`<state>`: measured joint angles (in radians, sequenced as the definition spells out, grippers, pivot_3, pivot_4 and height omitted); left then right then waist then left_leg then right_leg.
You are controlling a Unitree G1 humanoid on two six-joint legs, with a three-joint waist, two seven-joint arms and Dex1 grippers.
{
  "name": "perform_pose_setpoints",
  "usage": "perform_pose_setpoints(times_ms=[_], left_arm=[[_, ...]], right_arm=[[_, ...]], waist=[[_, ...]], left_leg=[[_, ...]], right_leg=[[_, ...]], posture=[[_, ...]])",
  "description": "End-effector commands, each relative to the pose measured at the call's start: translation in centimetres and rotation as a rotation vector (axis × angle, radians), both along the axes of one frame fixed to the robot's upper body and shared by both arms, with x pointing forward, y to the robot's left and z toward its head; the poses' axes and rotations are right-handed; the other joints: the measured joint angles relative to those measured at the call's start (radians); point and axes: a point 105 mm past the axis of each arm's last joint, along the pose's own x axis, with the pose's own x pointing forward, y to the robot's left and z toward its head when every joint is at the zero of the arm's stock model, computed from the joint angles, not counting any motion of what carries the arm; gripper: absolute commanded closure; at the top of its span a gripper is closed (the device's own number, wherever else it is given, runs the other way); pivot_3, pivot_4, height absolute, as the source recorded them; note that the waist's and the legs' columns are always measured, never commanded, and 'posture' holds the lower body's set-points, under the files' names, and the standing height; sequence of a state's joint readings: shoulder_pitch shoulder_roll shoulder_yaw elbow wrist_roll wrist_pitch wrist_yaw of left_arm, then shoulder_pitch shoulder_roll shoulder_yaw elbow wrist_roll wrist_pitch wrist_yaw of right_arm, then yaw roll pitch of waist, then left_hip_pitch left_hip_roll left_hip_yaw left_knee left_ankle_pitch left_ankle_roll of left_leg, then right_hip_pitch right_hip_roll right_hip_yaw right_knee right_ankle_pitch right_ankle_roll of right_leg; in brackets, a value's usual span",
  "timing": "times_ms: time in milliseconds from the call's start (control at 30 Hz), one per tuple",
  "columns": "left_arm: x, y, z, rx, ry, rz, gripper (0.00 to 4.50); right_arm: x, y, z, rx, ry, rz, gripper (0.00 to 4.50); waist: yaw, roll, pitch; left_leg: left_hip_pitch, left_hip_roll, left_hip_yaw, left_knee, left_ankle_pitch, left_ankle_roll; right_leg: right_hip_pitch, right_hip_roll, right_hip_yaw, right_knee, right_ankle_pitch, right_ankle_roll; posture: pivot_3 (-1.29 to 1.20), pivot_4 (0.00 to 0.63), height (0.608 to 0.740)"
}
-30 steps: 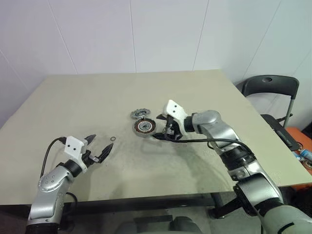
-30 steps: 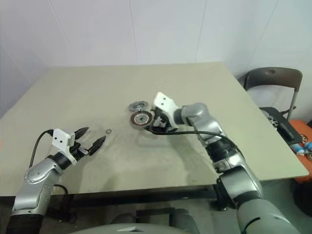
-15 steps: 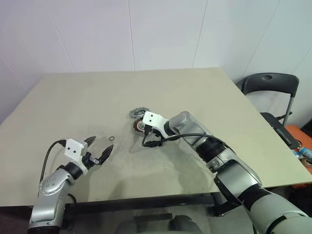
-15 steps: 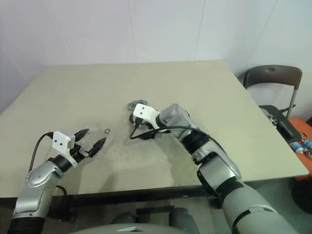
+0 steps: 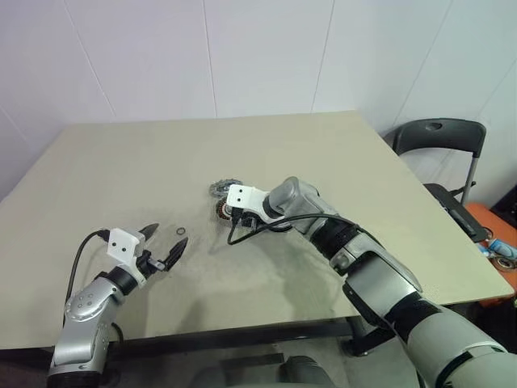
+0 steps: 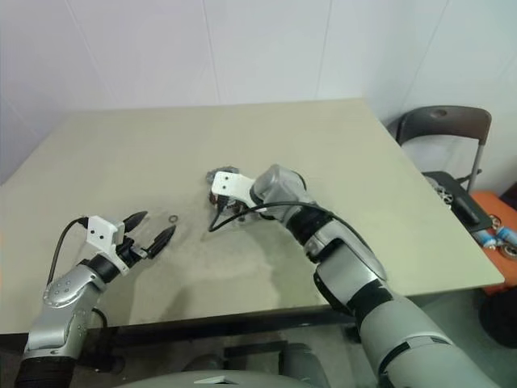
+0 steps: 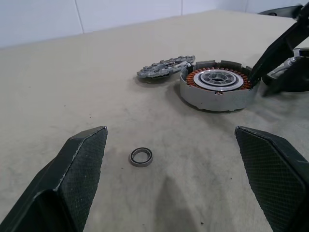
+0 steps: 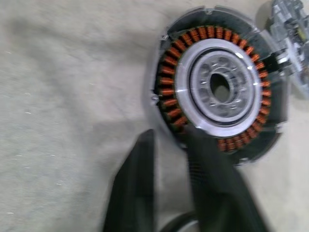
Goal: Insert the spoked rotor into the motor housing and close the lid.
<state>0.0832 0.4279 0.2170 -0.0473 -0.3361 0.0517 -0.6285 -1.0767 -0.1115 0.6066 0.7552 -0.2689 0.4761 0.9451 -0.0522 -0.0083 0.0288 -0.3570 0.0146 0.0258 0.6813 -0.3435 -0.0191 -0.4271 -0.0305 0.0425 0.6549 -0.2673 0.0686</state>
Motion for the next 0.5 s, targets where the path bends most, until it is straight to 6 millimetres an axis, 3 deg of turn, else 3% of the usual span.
perform_pose_setpoints(times_ms=[33,300,500], left_arm=[[0.2,0.0,0.9,0.006,-0.048,0.001,0.0],[0.2,-0.1,0.9,0.003,-0.051,0.006,0.0],[0.2,0.0,0.9,0.005,-0.051,0.006,0.0]], right_arm=[[0.2,1.1,0.6,-0.033,-0.051,0.055,4.48],[-0.7,2.9,2.7,0.013,-0.039,0.147,4.48],[-3.4,3.4,4.4,0.081,0.055,0.272,4.48]], waist=[[-0.006,0.0,0.0],[-0.019,0.0,0.0],[-0.017,0.001,0.0]], left_leg=[[0.0,0.0,0.0,0.0,0.0,0.0],[-0.001,0.0,0.0,0.0,0.0,0.0],[-0.001,0.0,0.0,0.0,0.0,0.0]], right_leg=[[0.0,0.0,0.0,0.0,0.0,0.0],[-0.001,0.0,0.0,0.001,0.0,0.0],[-0.001,0.0,0.0,0.001,0.0,0.0]], posture=[[0.0,0.0,0.74],[0.0,0.0,0.74],[0.0,0.0,0.74]])
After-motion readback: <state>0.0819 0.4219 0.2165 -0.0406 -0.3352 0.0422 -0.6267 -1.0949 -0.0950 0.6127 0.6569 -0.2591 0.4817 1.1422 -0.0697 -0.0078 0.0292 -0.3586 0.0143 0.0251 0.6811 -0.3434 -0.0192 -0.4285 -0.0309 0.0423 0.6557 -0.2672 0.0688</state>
